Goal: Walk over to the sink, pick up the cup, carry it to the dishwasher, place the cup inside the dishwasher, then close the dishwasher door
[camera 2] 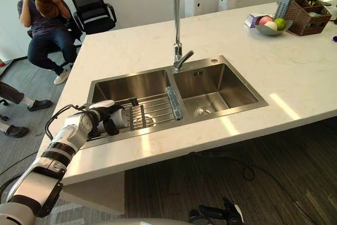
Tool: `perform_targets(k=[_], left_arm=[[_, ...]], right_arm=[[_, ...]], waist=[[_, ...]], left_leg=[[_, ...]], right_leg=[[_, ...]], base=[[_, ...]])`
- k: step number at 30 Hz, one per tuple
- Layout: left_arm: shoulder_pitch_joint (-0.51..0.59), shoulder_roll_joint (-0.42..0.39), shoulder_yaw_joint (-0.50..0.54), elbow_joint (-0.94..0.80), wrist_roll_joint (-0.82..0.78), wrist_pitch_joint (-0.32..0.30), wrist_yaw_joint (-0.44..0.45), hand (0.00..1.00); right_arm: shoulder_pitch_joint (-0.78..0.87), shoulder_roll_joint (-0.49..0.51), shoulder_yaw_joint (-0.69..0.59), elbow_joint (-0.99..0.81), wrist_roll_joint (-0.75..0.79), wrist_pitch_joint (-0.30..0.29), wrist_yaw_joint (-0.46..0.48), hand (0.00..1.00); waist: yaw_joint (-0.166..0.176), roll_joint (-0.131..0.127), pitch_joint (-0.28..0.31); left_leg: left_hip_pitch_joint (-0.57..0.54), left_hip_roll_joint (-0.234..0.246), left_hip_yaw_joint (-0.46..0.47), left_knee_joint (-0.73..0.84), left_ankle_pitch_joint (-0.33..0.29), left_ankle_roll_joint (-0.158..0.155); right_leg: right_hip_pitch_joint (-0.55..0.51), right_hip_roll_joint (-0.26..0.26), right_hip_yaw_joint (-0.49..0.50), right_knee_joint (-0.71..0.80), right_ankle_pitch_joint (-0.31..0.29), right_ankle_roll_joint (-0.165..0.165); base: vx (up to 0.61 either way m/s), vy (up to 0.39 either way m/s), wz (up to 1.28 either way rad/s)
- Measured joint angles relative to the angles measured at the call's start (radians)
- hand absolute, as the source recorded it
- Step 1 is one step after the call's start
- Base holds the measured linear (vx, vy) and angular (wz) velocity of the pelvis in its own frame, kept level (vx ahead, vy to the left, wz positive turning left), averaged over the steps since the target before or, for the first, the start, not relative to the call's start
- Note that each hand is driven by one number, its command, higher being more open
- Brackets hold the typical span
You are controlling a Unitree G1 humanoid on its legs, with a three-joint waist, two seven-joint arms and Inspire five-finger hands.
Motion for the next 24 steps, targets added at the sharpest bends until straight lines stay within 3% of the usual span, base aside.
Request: perform_targets(k=[8,12,15,20,24], left_arm=[[0.0,-0.024,0.059,0.051,0.014,0.01,0.058,0.0],[0.005,-0.017,0.06,0.076,-0.044,-0.043,0.12,0.0],[0.026,-0.005,0.06,0.061,-0.151,-0.083,0.175,0.0],[0.158,0.008,0.069,-0.228,-0.507,-0.121,0.211,0.0],[0.236,-0.018,0.169,-0.471,-0.793,-0.138,0.235,0.0]], right_arm=[[-0.006,0.001,0.0,0.004,-0.018,0.0,0.005,1.0],[-0.005,0.001,-0.001,0.005,-0.019,0.001,0.004,1.0],[-0.005,0.005,-0.001,0.005,-0.021,0.001,-0.002,1.0],[0.01,0.011,-0.006,0.006,-0.021,-0.011,-0.026,1.0],[0.012,0.014,-0.023,0.032,-0.024,-0.031,-0.034,1.0]], waist=[[-0.004,0.0,-0.001],[-0.003,0.002,-0.002],[0.0,0.001,-0.001],[0.038,-0.007,0.002],[0.074,-0.009,0.002]], left_leg=[[0.01,0.01,0.015,0.004,-0.004,-0.003],[0.012,0.011,0.01,0.005,-0.004,-0.004],[0.007,0.01,-0.001,0.005,-0.004,-0.004],[-0.008,0.007,-0.022,0.005,-0.002,-0.002],[-0.009,0.003,-0.033,0.005,-0.002,-0.001]], right_leg=[[0.003,0.012,0.012,0.0,-0.002,-0.003],[0.007,0.013,0.006,0.0,-0.003,-0.005],[0.006,0.01,-0.003,0.0,-0.005,-0.005],[0.004,0.004,-0.023,0.006,-0.003,-0.009],[0.009,0.003,-0.034,0.006,-0.004,-0.007]], base=[[0.0,-0.006,-0.05],[-0.01,-0.002,0.03],[-0.03,-0.005,0.1],[0.01,0.0,0.12],[0.01,0.008,0.09]])
